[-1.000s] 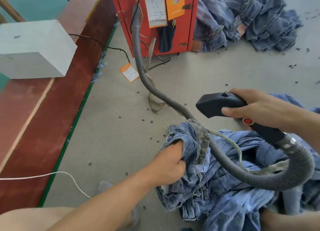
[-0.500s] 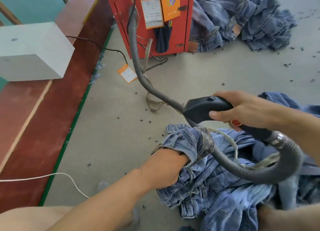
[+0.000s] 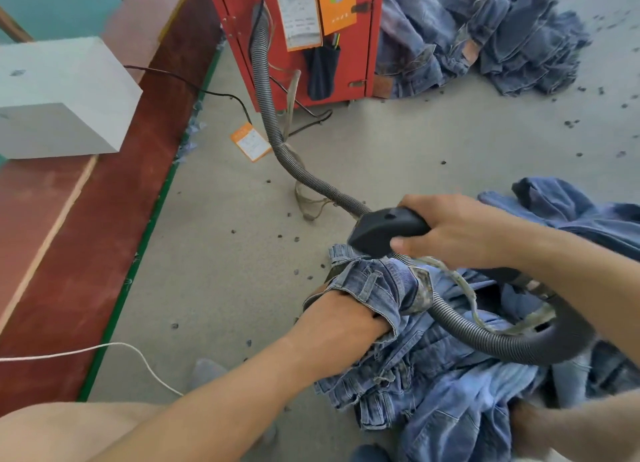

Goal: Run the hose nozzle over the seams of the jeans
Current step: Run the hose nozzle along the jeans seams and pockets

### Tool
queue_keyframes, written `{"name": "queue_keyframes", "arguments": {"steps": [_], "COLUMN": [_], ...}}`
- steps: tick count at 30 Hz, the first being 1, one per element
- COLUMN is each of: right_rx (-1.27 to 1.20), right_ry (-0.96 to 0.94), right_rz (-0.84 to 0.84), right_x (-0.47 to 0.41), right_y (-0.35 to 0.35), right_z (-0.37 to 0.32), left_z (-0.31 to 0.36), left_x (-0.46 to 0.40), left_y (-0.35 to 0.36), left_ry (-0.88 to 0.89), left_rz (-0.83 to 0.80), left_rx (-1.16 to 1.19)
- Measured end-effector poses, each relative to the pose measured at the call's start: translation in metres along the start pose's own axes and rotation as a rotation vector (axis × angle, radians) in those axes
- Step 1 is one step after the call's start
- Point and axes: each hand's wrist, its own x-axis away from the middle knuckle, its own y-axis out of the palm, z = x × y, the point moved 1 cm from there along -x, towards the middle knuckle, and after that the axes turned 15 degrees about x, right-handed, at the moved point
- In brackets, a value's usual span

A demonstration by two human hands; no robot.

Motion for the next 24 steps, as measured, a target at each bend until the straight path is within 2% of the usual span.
{"name": "queue_keyframes", "arguments": {"steps": [2,4,8,10,14,17,21,24], "right_rx": [-0.108,-0.141,0.105,0.171,0.07,0.01,0.125,0.121], "right_ry": [0.044,0.035,-0.067,-0.074,0.02,-0.061,-0.13,-0.019], "right_rz": [0.041,-0.036,-0.221,-0.179,-0.001,-0.096,-0.225,-0.039], "right_x": [0.0,0.004,0.008,0.002,-0.008,-0.003,-0.005,-0.019], "right_y": [-0.011,-0.02,-0.005,0.008,0.002,-0.009,0.011,0.016], "right_z": [0.009,0.014,0.0,-0.007,-0.003,0.001,-0.014,-0.008], "left_z": [0.0,0.003,0.007,0.007,0.005,0.004,0.008,0.005], "left_x": [-0.001,0.0,0.001,-0.001,-0.003,-0.001,-0.002,-0.001], "left_y": [0.001,-0.003,-0.01,-0.004,0.004,0.002,0.0,0.001], "left_ry": [-0.005,0.016,0.035,0.012,0.018,0.023,0.06,0.103], "left_rz": [0.022,0.006,-0.017,-0.034,-0.017,-0.007,-0.001,0.092], "left_rx": [0.008,0.027,0.023,0.033,0.0,-0.005,0.007,-0.04]}}
